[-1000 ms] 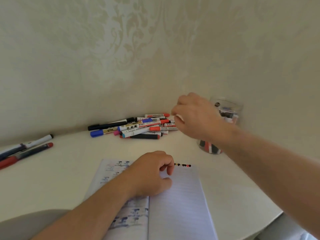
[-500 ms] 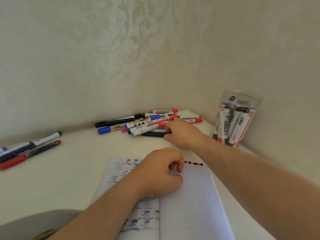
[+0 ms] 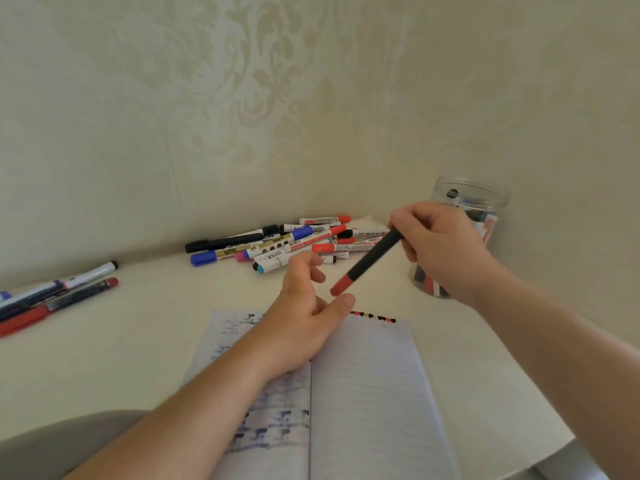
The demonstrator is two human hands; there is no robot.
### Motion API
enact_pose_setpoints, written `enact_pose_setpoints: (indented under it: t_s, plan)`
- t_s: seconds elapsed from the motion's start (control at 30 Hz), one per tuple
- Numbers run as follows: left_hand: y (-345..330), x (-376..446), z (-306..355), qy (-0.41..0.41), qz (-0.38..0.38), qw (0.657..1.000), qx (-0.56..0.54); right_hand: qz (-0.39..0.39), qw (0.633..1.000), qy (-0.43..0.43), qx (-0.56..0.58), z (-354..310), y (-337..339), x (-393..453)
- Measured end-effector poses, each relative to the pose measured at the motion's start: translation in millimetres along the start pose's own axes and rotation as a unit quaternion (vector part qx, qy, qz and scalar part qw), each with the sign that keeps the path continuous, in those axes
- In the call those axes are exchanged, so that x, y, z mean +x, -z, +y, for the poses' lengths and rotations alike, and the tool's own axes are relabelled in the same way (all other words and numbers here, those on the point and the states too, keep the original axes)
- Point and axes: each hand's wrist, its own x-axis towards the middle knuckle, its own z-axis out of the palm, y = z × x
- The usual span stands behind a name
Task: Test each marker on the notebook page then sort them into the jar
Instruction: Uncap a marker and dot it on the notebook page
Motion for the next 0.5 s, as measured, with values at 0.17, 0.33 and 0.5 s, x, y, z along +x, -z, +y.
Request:
enact_pose_setpoints:
  t_s: [0.17,0.33,0.5]
  plan:
    - [-3.8,0.0,1.3,-0.07,-0.029,0.987,0.144,-0.007,0.964,-0.106,0.245,14.2,-11.7,-39.3]
    - [-8.5,-8.2,5.0,-0.121,-0.062,0.967,0.216,-0.126,0.937,-0.147,0.292,18.3,-37.6,-64.3]
    - [-10.4,-7.9,3.9,-0.131,-0.088,0.96,0.231,-0.107,0.934,-0.155,0.303,21.4,-52.3,-64.0]
